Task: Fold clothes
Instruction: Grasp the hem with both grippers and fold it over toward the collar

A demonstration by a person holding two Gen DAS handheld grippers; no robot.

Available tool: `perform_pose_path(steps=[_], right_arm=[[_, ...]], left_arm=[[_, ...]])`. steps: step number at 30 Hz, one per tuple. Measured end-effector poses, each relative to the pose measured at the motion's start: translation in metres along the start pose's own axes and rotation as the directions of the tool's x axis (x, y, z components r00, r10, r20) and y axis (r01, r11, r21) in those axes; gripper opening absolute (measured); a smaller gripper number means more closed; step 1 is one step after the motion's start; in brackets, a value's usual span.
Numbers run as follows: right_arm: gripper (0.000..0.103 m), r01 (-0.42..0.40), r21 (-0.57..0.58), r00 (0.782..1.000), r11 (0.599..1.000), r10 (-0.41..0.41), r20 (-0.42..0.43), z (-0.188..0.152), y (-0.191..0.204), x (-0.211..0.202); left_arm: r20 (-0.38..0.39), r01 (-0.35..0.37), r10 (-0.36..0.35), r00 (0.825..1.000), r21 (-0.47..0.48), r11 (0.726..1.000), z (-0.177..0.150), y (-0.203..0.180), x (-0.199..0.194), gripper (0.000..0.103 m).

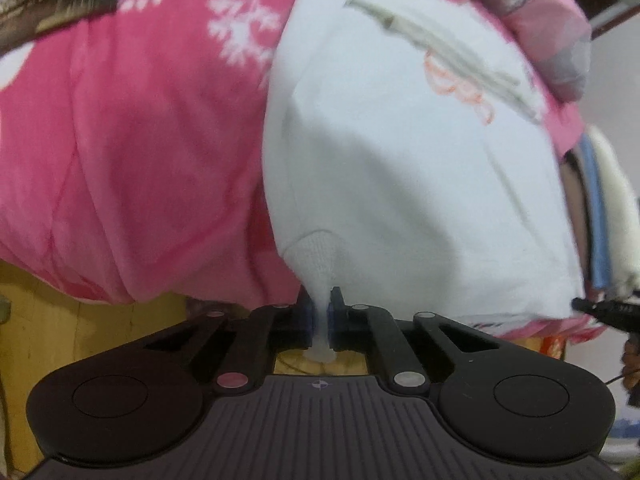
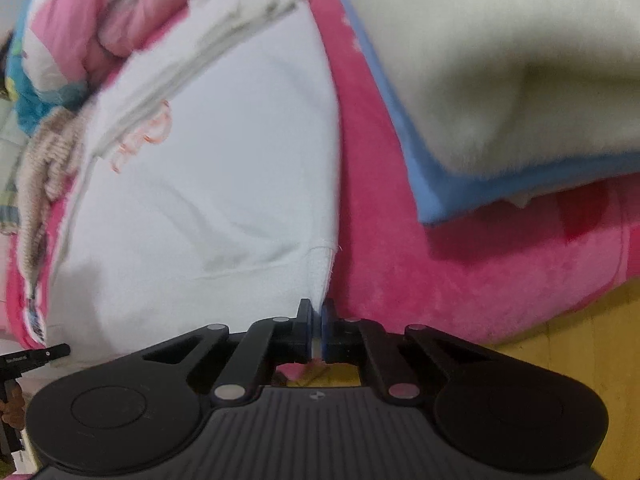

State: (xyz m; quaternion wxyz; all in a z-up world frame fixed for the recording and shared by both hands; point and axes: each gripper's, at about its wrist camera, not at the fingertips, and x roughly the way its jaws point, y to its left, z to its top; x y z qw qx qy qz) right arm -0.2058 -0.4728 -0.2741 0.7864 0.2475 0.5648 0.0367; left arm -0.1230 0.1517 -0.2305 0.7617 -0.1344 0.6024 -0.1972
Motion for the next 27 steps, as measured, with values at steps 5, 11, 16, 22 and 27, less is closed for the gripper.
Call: perform_pose_path(steps=[5,11,16,22,27], right_arm=[[0.002,-0.048,-0.001,0.997,0.999,0.048,0.057,0.004,0.01,-0.023],[0.002,-0.134,0.006,0.98,0.991,0.131,0.15,0.023,0.028,-0.049],[0.002,-0.193,0.006,0.95,0.981,0.185,0.25,0.057,0.046,-0.06],[0.002,-0.229,0.007,0.911,0.973,0.212,0.354,0.105,0.057,-0.063],[0.002,-0.242,0.004,0.882,0.97,0.218,0.417,0.153,0.072,-0.048]], left_arm=[[0.086,0.084,-0.08,0.993,-0.035,0.996,0.022,-0.012,-0.025,0.004],[0.204,0.185,-0.162,0.965,-0.1,0.978,0.062,-0.02,-0.038,0.004],[0.269,0.216,-0.18,0.946,-0.108,0.97,0.096,-0.023,-0.04,0.004],[0.333,0.244,-0.194,0.923,-0.114,0.963,0.145,-0.017,-0.032,0.004],[0.377,0.278,-0.219,0.9,-0.108,0.955,0.195,-0.016,-0.021,0.004]])
